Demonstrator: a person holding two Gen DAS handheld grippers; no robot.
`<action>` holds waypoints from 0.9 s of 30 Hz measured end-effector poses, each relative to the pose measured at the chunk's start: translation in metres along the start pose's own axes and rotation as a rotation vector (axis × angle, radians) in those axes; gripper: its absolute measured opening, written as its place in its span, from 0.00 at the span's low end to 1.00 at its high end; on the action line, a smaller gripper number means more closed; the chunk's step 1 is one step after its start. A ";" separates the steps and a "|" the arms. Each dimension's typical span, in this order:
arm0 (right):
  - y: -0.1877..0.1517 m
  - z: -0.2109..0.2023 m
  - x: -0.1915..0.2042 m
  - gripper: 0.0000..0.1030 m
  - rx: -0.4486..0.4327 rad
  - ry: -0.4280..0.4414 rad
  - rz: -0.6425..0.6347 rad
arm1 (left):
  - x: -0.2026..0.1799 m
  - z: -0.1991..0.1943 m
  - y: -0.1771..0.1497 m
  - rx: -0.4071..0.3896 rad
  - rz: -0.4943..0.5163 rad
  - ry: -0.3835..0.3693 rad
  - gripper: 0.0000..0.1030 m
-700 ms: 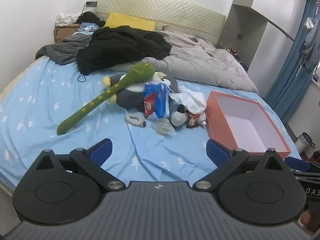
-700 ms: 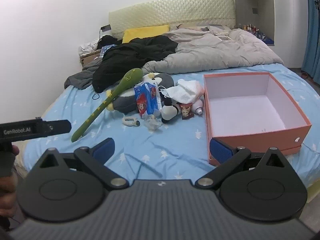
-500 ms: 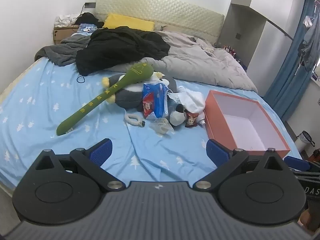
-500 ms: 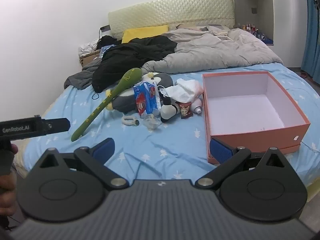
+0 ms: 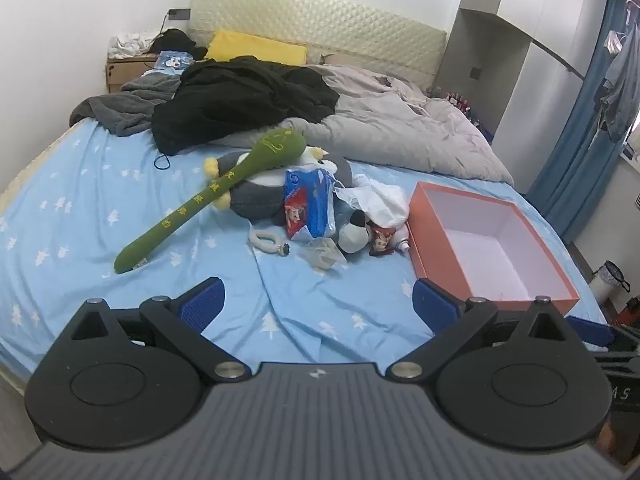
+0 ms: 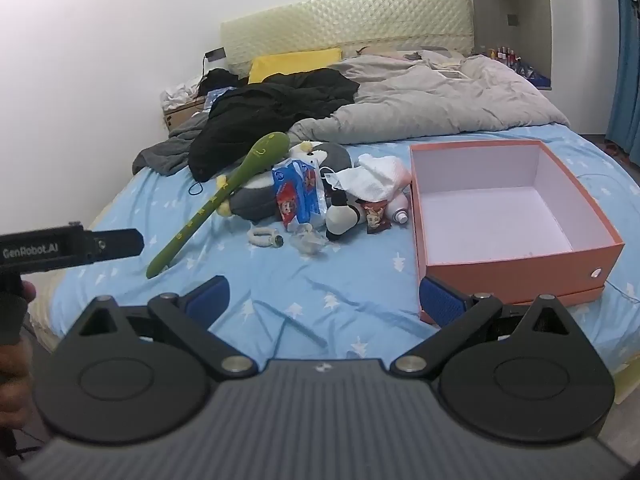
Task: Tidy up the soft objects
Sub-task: 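Move both tools toward the pile of soft items on the bed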
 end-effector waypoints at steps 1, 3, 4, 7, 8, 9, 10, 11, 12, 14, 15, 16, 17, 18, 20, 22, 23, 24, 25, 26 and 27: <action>-0.001 0.001 0.000 1.00 0.002 -0.001 -0.001 | 0.001 -0.002 0.000 -0.006 -0.002 0.003 0.99; -0.001 0.000 0.002 1.00 0.002 0.006 -0.003 | 0.003 -0.004 0.002 -0.010 -0.002 0.009 0.99; -0.001 0.001 0.003 1.00 0.001 0.009 -0.007 | 0.004 -0.004 0.002 -0.009 0.000 0.013 0.99; 0.001 0.001 0.004 1.00 -0.009 0.008 -0.006 | 0.005 -0.006 0.001 -0.011 -0.002 0.017 0.99; 0.001 0.001 0.004 1.00 -0.008 0.012 -0.004 | 0.005 -0.006 0.001 -0.010 -0.001 0.015 0.99; 0.001 0.001 0.004 1.00 -0.007 0.013 -0.005 | 0.006 -0.006 0.000 -0.009 -0.001 0.017 0.99; 0.001 0.001 0.004 1.00 -0.007 0.011 -0.009 | 0.006 -0.006 0.000 -0.007 0.002 0.018 0.99; 0.001 0.001 0.004 1.00 -0.005 0.009 -0.013 | 0.005 -0.005 0.000 -0.004 0.003 0.018 0.99; 0.001 0.001 0.005 1.00 -0.003 0.010 -0.015 | 0.005 -0.004 -0.001 -0.002 0.005 0.016 0.99; 0.000 0.001 0.005 1.00 0.002 0.014 -0.012 | 0.004 -0.004 0.000 -0.002 0.009 0.013 0.99; -0.001 0.001 0.006 1.00 0.002 0.015 -0.013 | 0.003 -0.004 0.000 -0.002 0.010 0.013 0.99; -0.001 0.001 0.006 1.00 0.004 0.014 -0.015 | 0.003 -0.003 0.000 -0.002 0.012 0.012 0.99; -0.002 0.001 0.006 1.00 0.004 0.014 -0.015 | 0.003 -0.003 0.000 -0.002 0.012 0.013 0.99; -0.002 0.002 0.007 1.00 0.004 0.016 -0.014 | 0.003 -0.003 0.000 -0.001 0.011 0.013 0.99; -0.004 0.003 0.007 1.00 0.005 0.019 -0.015 | 0.003 -0.003 -0.001 0.001 0.011 0.012 0.99; -0.005 0.005 0.007 1.00 0.008 0.015 -0.017 | 0.004 -0.003 -0.001 0.002 0.011 0.012 0.99; -0.006 0.005 0.007 1.00 0.009 0.016 -0.017 | 0.004 -0.003 -0.001 0.002 0.011 0.012 0.99; -0.006 0.005 0.008 1.00 0.010 0.017 -0.016 | 0.004 -0.003 -0.001 0.002 0.012 0.011 0.99; -0.006 0.004 0.008 1.00 0.009 0.017 -0.015 | 0.004 -0.003 -0.001 0.001 0.010 0.012 0.99; -0.006 0.005 0.008 1.00 0.009 0.015 -0.017 | 0.004 -0.004 0.000 0.002 0.009 0.012 0.99; -0.006 0.005 0.008 1.00 0.010 0.014 -0.018 | 0.004 -0.004 0.000 0.002 0.008 0.012 0.99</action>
Point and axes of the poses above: each gripper's, at about its wrist camera, not at the fingertips, and z roughly the way its jaws point, x to its left, y to its top, the point moved 10 cm from there along z, roughly the way its jaws point, and after that the axes turned 15 degrees about z, right-handed, at the moved point
